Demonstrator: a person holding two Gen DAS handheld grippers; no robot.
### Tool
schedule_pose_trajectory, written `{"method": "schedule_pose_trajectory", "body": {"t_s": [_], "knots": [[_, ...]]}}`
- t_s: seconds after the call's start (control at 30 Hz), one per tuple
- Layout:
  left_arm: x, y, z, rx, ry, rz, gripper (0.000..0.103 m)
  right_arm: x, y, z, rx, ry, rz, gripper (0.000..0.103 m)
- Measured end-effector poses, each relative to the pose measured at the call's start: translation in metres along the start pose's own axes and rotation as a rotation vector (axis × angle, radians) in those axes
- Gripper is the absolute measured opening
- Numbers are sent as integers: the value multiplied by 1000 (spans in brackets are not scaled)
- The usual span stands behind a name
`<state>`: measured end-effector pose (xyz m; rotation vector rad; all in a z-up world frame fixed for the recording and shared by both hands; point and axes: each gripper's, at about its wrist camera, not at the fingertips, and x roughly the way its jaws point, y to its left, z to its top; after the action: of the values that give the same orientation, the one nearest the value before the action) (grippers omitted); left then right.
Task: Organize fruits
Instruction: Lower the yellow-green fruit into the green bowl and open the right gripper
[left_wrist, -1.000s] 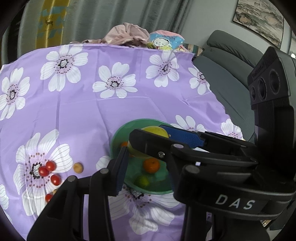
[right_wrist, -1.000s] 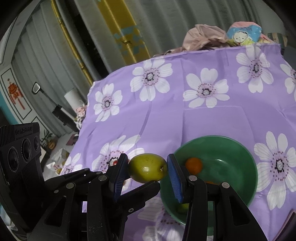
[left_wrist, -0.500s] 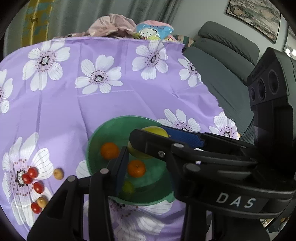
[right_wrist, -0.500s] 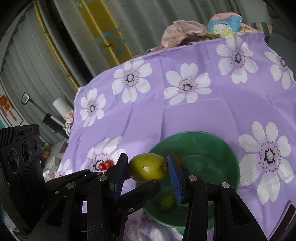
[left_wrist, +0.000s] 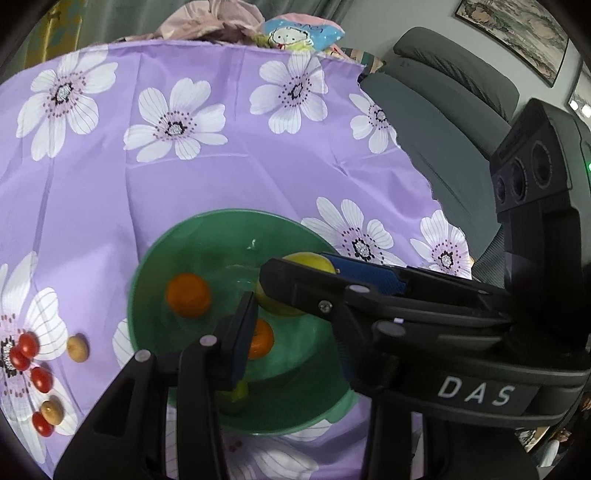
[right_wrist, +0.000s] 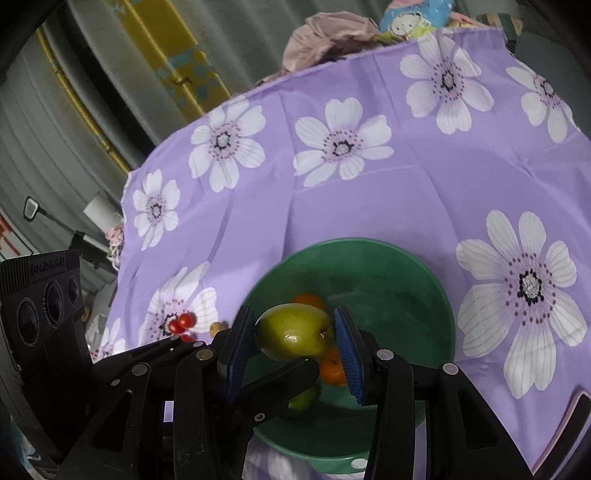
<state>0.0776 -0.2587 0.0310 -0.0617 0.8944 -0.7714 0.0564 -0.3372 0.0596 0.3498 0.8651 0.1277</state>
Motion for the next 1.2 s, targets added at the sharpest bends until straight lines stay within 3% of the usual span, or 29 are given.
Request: {"method": "schedule_pose_trajectory", "body": {"t_s": [1.2], "knots": [[53, 24, -2, -89, 153, -68, 40, 44, -35, -4, 85, 158, -66, 47]]}}
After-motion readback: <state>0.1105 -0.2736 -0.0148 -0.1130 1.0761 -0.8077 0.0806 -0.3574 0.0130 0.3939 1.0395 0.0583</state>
